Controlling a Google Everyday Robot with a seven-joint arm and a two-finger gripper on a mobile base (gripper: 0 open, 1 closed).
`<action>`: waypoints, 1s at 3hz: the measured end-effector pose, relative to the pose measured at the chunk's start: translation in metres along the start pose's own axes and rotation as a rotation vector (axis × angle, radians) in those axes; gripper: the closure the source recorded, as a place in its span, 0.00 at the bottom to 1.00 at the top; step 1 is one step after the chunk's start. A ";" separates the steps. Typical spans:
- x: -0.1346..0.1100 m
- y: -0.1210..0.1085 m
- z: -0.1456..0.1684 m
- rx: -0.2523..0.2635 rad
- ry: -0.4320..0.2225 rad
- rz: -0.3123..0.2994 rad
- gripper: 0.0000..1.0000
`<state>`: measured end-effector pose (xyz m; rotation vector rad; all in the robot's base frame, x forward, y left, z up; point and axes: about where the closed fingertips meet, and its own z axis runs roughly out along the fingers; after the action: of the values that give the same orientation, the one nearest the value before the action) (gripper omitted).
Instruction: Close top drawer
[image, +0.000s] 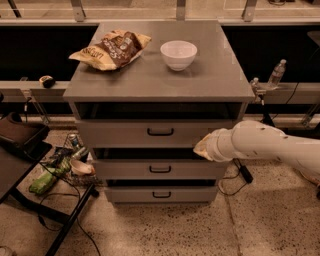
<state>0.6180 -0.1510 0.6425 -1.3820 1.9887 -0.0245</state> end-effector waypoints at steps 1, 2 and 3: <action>0.004 0.032 -0.040 -0.046 0.126 -0.077 0.96; -0.010 0.035 -0.106 -0.044 0.220 -0.188 1.00; -0.038 0.006 -0.184 0.022 0.276 -0.257 1.00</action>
Offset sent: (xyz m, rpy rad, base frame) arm -0.1549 -0.0378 0.1597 -0.4856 0.1396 0.1551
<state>0.5185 -0.1838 0.7989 -1.6856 2.0058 -0.3706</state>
